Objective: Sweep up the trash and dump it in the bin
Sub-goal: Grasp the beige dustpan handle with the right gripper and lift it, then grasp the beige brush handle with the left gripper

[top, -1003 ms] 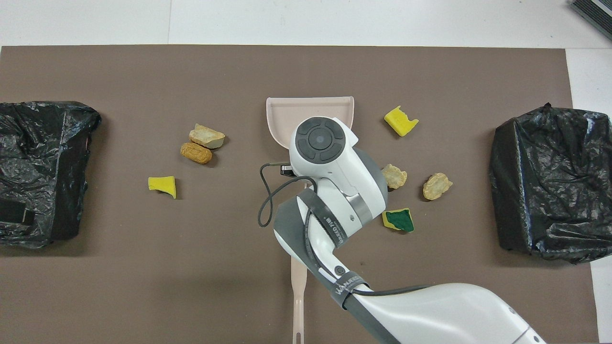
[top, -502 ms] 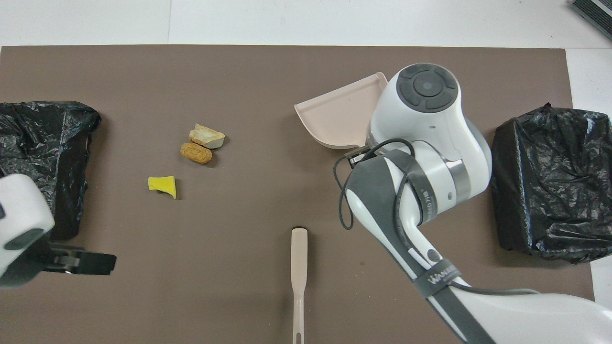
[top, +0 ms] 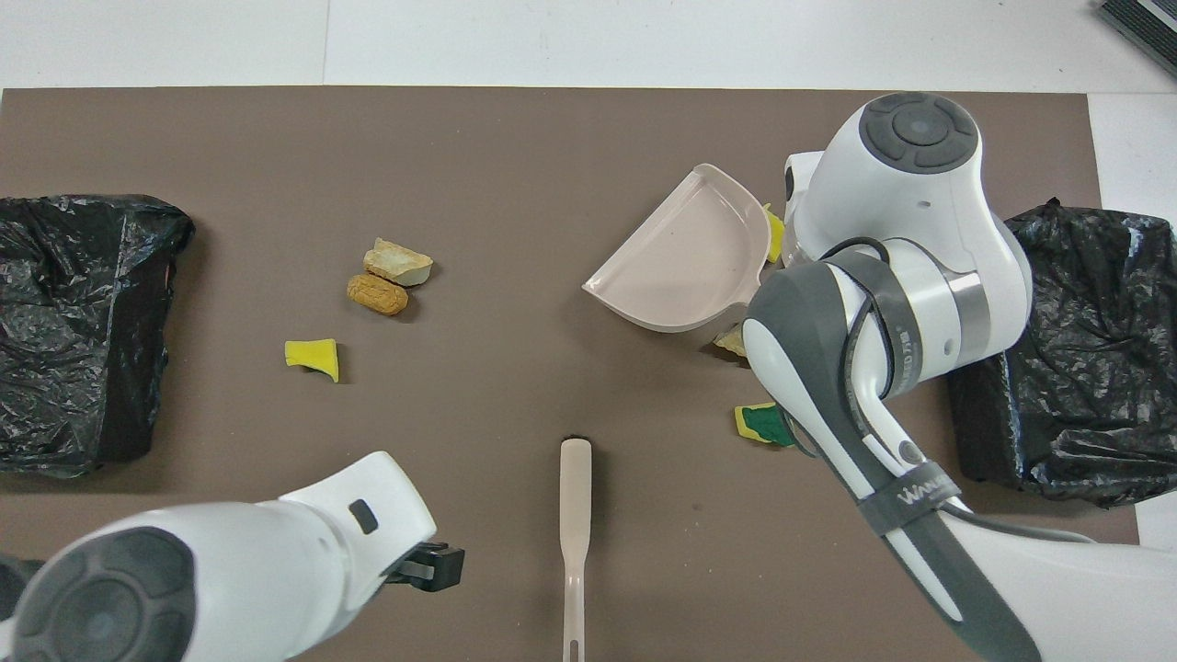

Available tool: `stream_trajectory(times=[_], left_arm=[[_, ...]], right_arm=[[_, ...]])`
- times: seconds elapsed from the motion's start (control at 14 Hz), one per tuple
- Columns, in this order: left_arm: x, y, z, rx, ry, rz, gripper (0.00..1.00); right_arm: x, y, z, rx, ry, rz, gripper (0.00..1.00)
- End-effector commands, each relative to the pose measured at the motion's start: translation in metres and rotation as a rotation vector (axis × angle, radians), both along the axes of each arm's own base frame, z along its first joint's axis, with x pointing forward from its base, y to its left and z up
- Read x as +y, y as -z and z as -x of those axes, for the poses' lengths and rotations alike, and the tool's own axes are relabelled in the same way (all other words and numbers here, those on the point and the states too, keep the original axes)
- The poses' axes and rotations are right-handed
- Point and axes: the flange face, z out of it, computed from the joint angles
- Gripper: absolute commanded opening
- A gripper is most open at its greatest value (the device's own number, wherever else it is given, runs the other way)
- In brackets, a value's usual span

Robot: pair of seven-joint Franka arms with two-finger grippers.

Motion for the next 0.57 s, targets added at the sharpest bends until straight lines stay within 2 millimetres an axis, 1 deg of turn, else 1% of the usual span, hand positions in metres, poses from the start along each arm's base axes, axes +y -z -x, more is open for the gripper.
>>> stream_trajectory(times=[0.0,0.07,0.14,0.22,0.29,0.36,0.43,0.5], left_arm=[[-0.031,0.027,0.015,-0.004,-0.022,0.018,1.00],[-0.050,0.044,0.015,-0.002,-0.030,0.016,1.00],[-0.075,0.064,0.021,0.004,-0.033,0.011,1.00],[-0.095,0.086,0.024,0.010,-0.051,0.005,1.00],[-0.113,0.114,0.026,0.020,-0.045,-0.010,1.00],[-0.126,0.137,0.032,0.033,-0.022,-0.025,1.00],[-0.131,0.147,0.035,0.041,-0.008,-0.036,1.00],[-0.141,0.152,0.046,0.045,0.016,-0.042,1.00]], right_arm=[[-0.005,-0.004,0.006,0.017,-0.246,0.014,0.00],[-0.006,-0.005,0.007,0.019,-0.327,0.029,0.00],[-0.006,-0.001,0.009,0.026,-0.361,0.033,0.00],[-0.007,0.000,0.011,0.021,-0.369,0.032,0.00],[-0.007,0.001,0.011,0.006,-0.380,0.033,0.00],[-0.007,0.009,0.011,0.001,-0.433,0.031,0.00],[-0.006,0.018,0.012,-0.009,-0.463,0.025,0.00],[-0.007,0.025,0.013,-0.009,-0.470,0.023,0.00]])
